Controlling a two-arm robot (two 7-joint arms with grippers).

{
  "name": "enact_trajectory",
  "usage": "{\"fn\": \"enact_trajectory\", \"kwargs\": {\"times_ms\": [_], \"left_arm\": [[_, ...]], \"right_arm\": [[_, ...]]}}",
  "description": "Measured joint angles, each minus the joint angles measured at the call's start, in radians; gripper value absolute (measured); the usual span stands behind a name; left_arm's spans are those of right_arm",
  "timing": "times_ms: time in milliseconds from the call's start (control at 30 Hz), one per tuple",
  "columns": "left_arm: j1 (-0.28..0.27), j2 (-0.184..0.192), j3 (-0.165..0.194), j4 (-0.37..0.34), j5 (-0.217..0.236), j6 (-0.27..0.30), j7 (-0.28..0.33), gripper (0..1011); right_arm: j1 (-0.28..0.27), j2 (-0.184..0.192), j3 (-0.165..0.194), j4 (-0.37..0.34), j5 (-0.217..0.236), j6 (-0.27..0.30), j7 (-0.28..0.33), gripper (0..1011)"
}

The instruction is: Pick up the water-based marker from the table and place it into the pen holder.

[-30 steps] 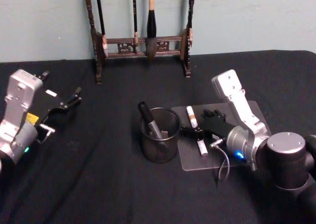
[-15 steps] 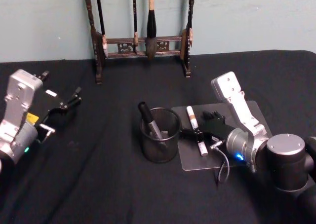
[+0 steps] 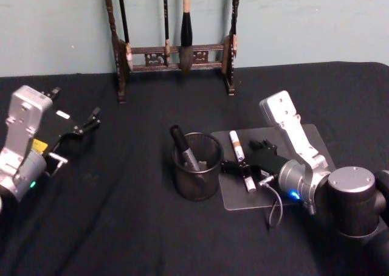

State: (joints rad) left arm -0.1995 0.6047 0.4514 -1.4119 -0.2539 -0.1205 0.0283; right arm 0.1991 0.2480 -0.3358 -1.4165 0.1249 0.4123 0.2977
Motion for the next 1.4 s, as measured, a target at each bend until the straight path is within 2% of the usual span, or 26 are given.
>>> {"fn": "enact_trajectory", "kwargs": {"times_ms": [633, 767, 1100, 1200, 1267, 1400], "left_arm": [[0.000, 0.000, 0.000, 0.000, 0.000, 0.000, 0.000, 1001], [0.000, 0.000, 0.000, 0.000, 0.000, 0.000, 0.000, 1001], [0.000, 0.000, 0.000, 0.000, 0.000, 0.000, 0.000, 1001], [0.000, 0.000, 0.000, 0.000, 0.000, 0.000, 0.000, 1001], [0.000, 0.000, 0.000, 0.000, 0.000, 0.000, 0.000, 1001], [0.000, 0.000, 0.000, 0.000, 0.000, 0.000, 0.000, 1001]], "right_arm": [[0.000, 0.001, -0.004, 0.000, -0.012, -0.007, -0.001, 1003], [0.000, 0.001, -0.003, 0.000, -0.011, -0.007, -0.001, 942], [0.000, 0.001, -0.003, 0.000, -0.009, -0.006, -0.001, 664], [0.000, 0.001, -0.003, 0.000, -0.009, -0.006, -0.001, 563], [0.000, 0.001, -0.003, 0.000, -0.009, -0.006, -0.001, 460], [0.000, 0.001, -0.003, 0.000, -0.008, -0.005, -0.001, 358]]}}
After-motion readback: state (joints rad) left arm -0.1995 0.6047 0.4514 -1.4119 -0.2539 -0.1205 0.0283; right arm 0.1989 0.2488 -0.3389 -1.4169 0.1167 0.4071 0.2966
